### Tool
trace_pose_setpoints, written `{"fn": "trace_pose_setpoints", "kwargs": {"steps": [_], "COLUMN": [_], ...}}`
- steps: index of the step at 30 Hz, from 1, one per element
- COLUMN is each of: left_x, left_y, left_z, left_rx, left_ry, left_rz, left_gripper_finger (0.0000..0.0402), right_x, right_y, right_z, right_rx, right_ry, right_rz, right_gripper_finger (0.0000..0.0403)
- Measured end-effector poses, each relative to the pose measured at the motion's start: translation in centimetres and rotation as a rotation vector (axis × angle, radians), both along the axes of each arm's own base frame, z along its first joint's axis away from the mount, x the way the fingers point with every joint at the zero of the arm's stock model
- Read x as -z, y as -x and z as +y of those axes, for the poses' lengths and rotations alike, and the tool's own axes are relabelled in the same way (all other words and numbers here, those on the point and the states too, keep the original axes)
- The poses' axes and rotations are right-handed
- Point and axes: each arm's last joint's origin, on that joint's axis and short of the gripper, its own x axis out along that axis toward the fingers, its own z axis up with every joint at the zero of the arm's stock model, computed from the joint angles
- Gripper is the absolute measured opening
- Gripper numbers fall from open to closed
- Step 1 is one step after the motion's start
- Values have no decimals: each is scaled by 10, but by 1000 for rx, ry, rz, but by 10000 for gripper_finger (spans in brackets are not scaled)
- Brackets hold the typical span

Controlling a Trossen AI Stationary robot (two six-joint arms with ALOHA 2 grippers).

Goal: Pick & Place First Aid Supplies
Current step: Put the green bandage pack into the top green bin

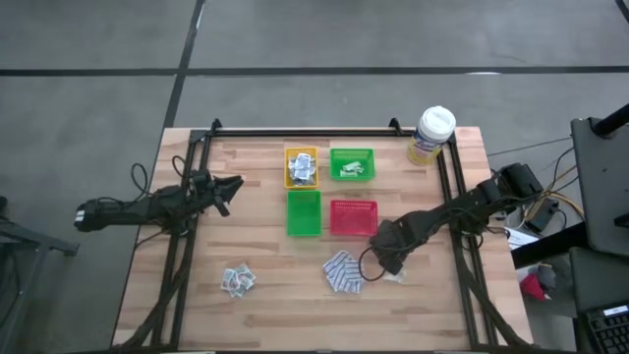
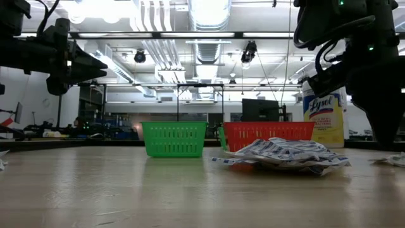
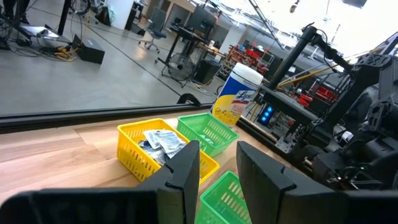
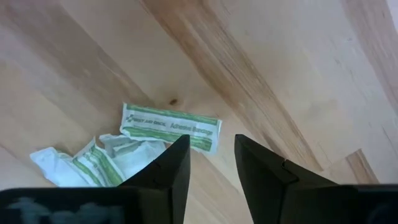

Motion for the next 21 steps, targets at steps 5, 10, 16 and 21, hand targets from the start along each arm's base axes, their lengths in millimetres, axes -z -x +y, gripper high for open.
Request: {"fn": "trace_pose_setpoints", "kwargs": {"steps": [5, 10, 16, 21], "left_x": [0, 0, 0, 0], "left_y": [0, 0, 0, 0], "left_z": [0, 0, 0, 0], "left_rx": [0, 0, 0, 0], "left_ry": [0, 0, 0, 0], "left_rz": [0, 0, 0, 0], "left_gripper_finger": [108, 108, 108, 108], "right_x": [3, 7, 14, 18], "right_y": [3, 6, 9, 11], "right_z": [-1, -2, -3, -3], "right_rx": [6, 7, 9, 10], "right_ry": [5, 9, -2, -7], "right_rz": [14, 26, 19, 14], "right_gripper_finger": [121, 121, 121, 120]}}
